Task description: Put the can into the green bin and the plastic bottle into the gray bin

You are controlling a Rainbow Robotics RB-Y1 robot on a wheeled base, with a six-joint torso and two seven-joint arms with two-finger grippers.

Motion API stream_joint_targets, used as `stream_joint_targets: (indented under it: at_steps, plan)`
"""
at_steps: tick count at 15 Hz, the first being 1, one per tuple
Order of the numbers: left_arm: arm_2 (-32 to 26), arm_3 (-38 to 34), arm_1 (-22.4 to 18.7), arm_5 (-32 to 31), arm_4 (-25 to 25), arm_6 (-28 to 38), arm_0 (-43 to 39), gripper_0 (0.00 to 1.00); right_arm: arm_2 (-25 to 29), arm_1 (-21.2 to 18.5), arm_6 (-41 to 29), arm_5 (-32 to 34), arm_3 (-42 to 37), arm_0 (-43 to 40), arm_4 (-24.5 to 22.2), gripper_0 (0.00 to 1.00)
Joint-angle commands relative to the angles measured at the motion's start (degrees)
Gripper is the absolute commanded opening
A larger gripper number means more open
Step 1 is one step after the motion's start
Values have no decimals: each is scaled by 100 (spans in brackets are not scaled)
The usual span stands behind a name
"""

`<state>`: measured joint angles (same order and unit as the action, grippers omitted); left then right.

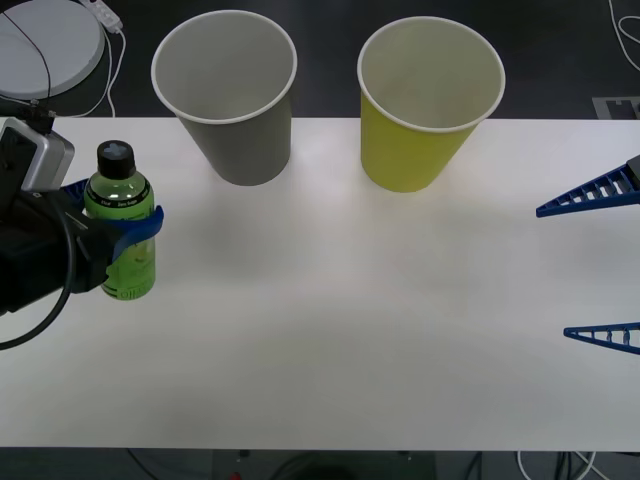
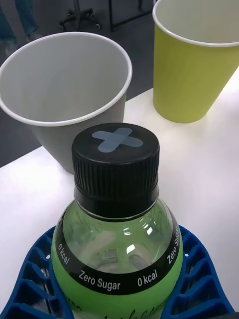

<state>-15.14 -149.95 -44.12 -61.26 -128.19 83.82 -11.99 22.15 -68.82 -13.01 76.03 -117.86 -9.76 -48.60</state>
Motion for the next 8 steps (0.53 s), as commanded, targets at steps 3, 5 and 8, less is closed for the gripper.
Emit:
stream_joint_targets:
  at_steps: [3,5,8]
  plan:
    - [-744,-5,9,-659,839,74,223,0,0,0,0,0,0,0,0,100]
    - [-929,-5,9,-870,1015,74,311,0,0,0,0,0,0,0,0,100]
    - [-1175,-5,9,-1318,1076,100,584,0,0,0,0,0,0,0,0,100]
